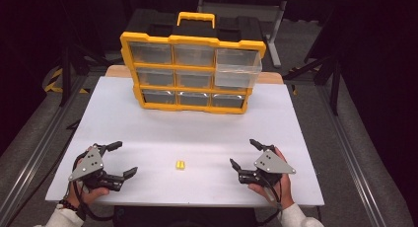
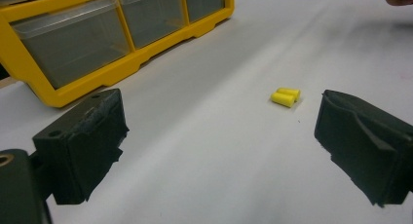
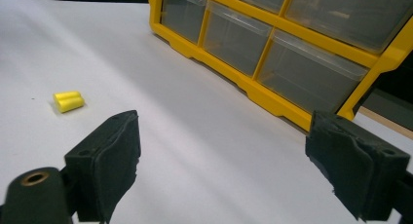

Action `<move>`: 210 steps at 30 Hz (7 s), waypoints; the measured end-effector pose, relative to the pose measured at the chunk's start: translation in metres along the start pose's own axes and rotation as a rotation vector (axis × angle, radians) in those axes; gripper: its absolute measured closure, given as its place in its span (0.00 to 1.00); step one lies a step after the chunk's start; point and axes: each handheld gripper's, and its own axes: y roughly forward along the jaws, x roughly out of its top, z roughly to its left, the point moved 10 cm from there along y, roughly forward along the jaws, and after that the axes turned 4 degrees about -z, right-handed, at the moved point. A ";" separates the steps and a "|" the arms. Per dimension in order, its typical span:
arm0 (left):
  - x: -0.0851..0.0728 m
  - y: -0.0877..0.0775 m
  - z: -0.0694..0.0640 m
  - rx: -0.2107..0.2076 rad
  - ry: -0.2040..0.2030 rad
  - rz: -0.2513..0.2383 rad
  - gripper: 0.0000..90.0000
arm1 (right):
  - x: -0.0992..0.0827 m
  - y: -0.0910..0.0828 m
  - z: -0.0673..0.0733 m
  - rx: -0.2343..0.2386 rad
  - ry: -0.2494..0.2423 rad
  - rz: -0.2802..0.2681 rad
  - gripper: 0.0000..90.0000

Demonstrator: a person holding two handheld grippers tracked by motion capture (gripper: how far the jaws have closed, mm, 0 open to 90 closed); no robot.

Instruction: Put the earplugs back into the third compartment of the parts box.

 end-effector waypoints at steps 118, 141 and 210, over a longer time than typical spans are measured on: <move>-0.009 0.000 -0.008 -0.021 0.051 0.055 0.05 | 0.050 0.075 0.093 0.556 -0.209 0.106 0.77; -0.010 0.001 -0.008 -0.022 0.041 0.055 0.05 | 0.097 0.036 0.035 0.362 -0.162 -0.064 0.78; -0.012 0.004 -0.008 -0.024 0.036 0.061 0.06 | 0.212 0.070 -0.141 -0.081 -0.003 -0.065 0.76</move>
